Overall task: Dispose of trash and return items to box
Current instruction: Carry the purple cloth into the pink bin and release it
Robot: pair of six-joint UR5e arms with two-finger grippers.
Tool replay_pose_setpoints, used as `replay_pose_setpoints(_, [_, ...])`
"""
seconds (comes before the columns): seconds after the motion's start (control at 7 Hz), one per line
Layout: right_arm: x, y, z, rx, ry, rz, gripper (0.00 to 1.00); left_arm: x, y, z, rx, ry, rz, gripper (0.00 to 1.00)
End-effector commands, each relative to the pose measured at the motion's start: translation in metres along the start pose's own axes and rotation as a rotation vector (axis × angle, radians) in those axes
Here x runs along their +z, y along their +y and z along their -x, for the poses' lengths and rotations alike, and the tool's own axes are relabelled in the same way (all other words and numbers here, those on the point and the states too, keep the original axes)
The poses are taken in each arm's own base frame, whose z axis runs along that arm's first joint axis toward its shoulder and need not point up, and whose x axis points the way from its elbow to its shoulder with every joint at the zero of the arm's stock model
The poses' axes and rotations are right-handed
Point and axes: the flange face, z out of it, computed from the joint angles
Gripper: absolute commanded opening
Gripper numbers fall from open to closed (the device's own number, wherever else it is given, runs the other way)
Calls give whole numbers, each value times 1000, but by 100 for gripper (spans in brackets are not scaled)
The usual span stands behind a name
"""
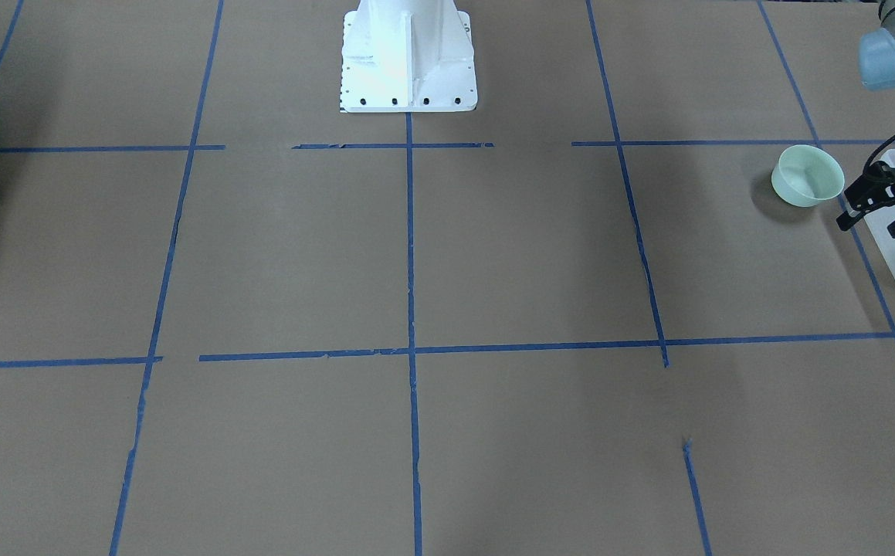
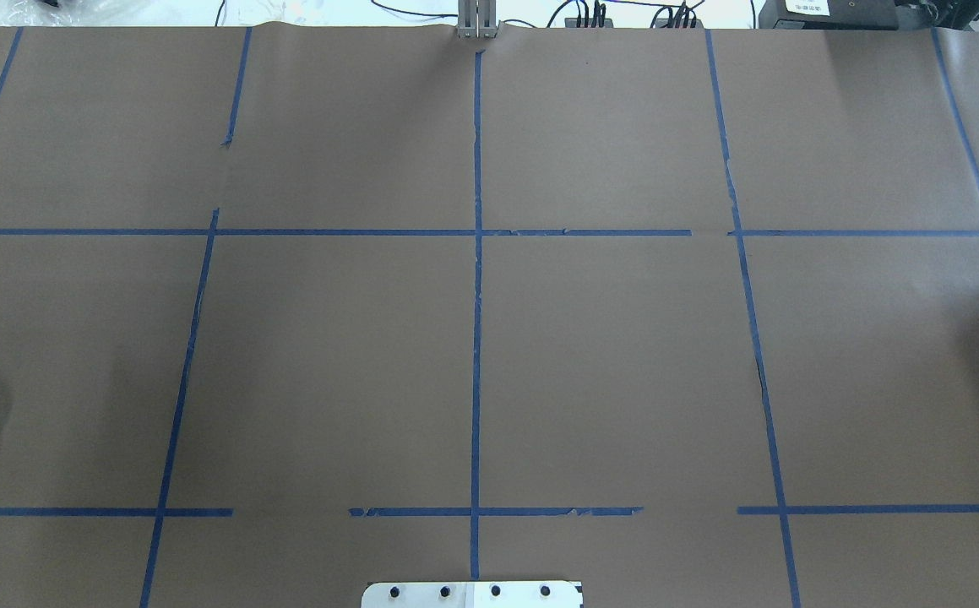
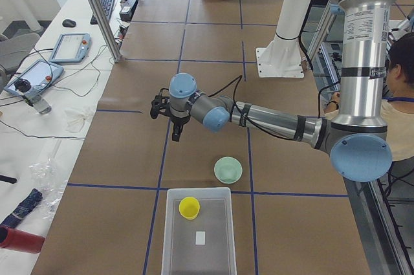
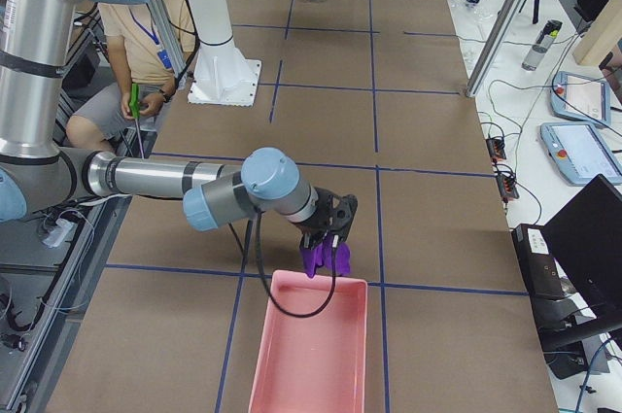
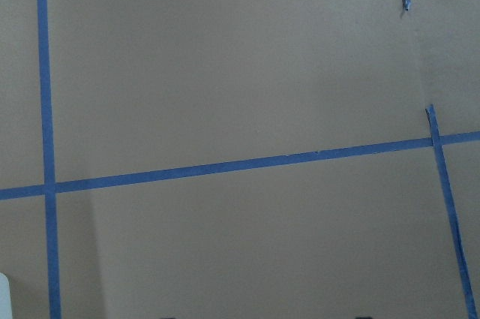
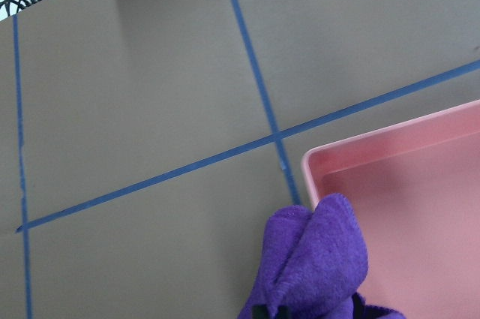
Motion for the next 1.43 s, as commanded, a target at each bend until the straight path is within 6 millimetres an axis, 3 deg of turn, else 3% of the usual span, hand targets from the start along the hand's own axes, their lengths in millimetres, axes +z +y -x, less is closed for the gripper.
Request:
replay_pose_setpoints(0.0, [-30,-18,-97,-91,72,52,0,1,-1,-7,-24,-11,-10,84])
replay_pose_setpoints(0.14, [-31,-25,-125,-179,166,95,0,3,1,-15,-33,-5,-7,84])
replay_pose_setpoints(0.29, [-17,-32,-150,-172,175,126,0,4,1,-14,-37,-18,-11,84])
replay_pose_setpoints(0.43, [-6,-29,-164,-167,176,133,0,5,7,-35,-81,-3,-3,87])
replay_pose_setpoints(0.57, [6,-26,-174,-156,172,150,1,24,42,-56,-109,-16,51,87])
replay_pose_setpoints(0.71, [13,-25,-176,-146,162,159,99,25,76,-44,-108,-118,30,87])
replay_pose_setpoints(0.86, [17,-26,-171,-152,134,161,100,27,115,-8,-146,-176,72,87])
replay_pose_setpoints(1.0, [25,-29,-156,-171,94,170,100,26,127,4,-171,-192,67,87])
replay_pose_setpoints(1.14, [35,-34,-130,-199,28,183,100,36,132,12,-183,-202,87,87])
replay_pose_setpoints(1.29, [32,-44,-75,-178,14,177,100,54,138,24,-173,-199,99,87])
